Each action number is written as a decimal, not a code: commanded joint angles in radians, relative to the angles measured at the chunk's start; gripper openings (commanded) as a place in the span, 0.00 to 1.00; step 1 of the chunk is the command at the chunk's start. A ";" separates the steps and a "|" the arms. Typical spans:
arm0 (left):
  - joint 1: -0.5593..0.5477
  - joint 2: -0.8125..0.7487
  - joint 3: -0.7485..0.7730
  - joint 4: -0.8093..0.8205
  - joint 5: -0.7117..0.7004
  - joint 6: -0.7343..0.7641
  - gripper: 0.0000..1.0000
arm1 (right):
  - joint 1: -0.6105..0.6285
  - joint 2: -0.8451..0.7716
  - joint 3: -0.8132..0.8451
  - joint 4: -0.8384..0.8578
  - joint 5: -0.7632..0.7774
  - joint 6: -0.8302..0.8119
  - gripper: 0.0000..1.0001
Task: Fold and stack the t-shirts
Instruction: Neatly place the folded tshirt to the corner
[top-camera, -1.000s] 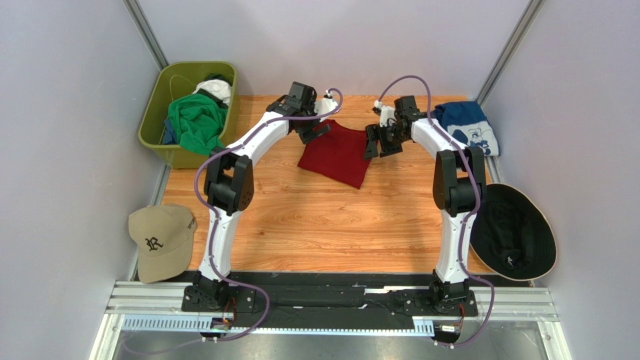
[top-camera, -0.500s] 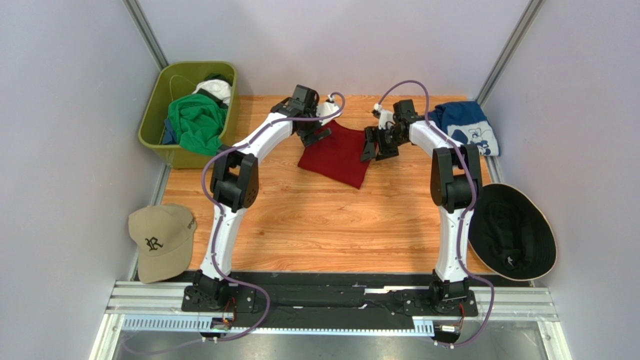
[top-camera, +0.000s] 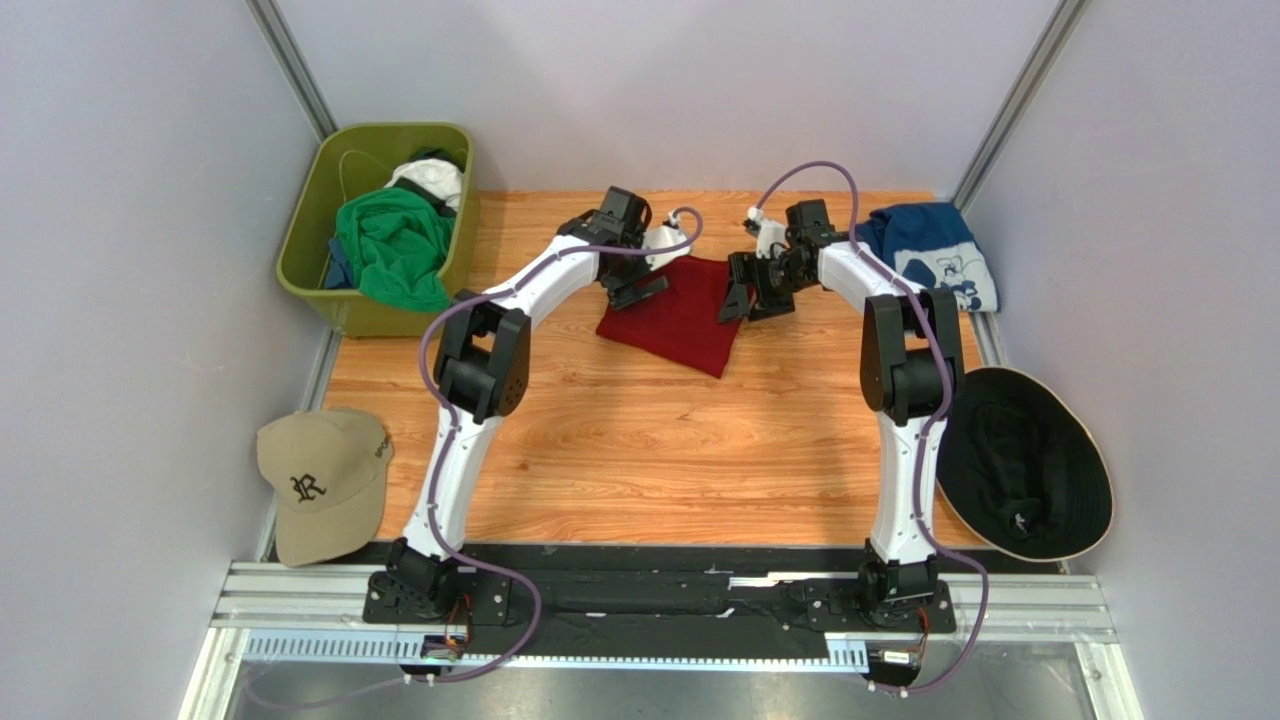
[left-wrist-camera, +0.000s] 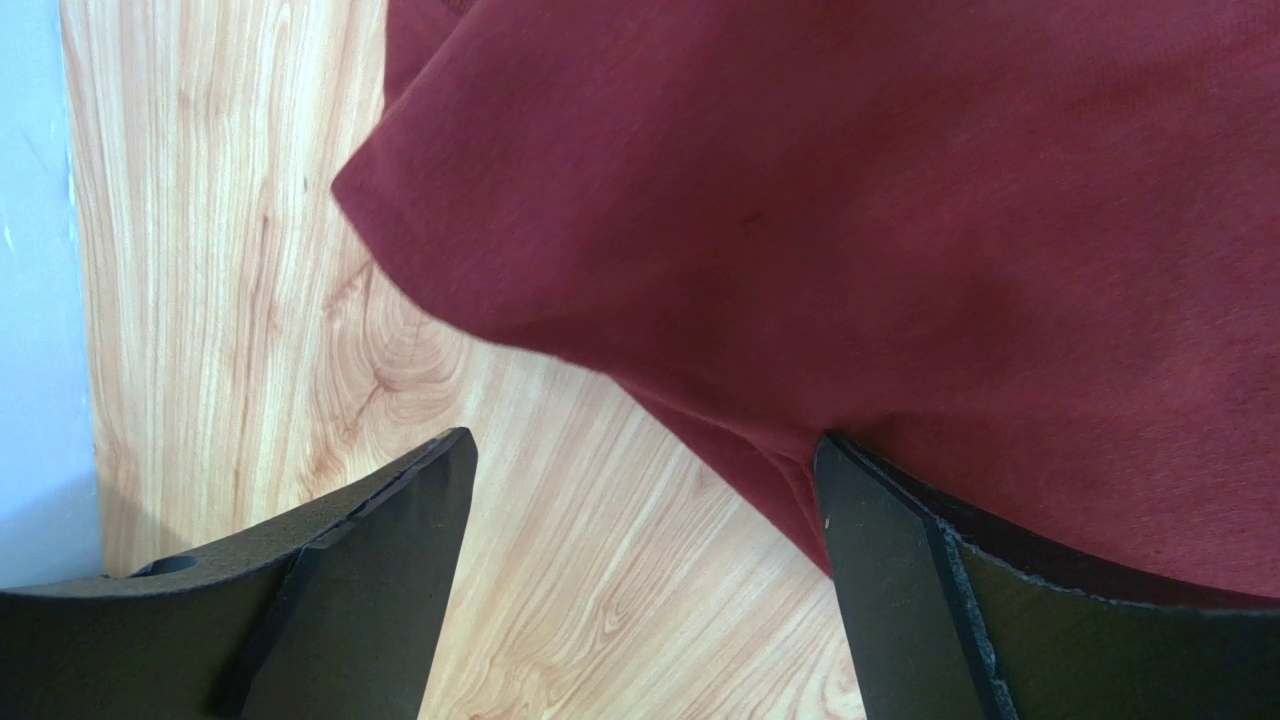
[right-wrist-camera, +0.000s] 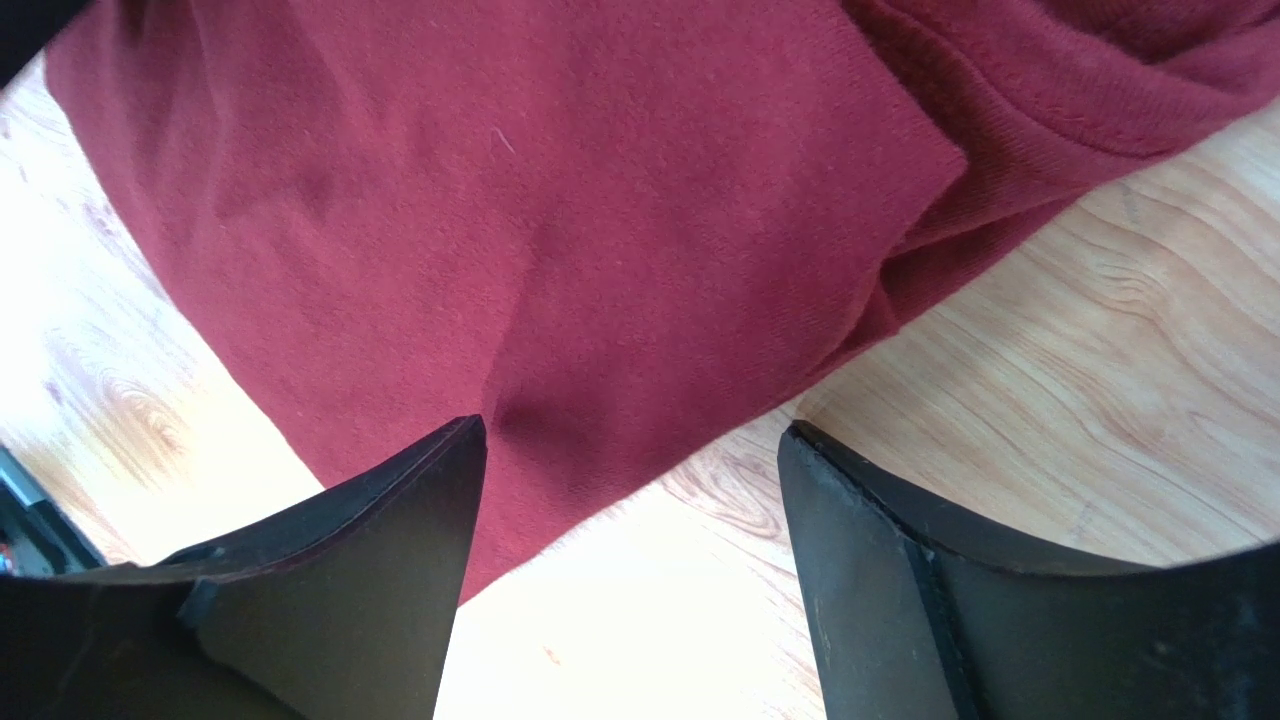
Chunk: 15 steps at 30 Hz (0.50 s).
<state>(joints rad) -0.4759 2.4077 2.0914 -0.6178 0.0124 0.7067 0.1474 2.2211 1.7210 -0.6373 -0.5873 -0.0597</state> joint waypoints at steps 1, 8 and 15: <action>-0.026 0.018 0.009 -0.023 -0.035 0.019 0.92 | -0.003 -0.017 0.000 0.041 -0.040 0.031 0.76; -0.040 0.007 -0.027 -0.034 -0.042 0.008 0.91 | -0.002 -0.026 -0.037 0.064 -0.058 0.049 0.76; -0.040 -0.013 -0.062 -0.048 -0.046 0.014 0.90 | -0.002 -0.034 -0.060 0.067 -0.042 0.043 0.76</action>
<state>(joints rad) -0.5037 2.4062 2.0689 -0.6048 -0.0437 0.7139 0.1474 2.2162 1.6814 -0.5861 -0.6353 -0.0254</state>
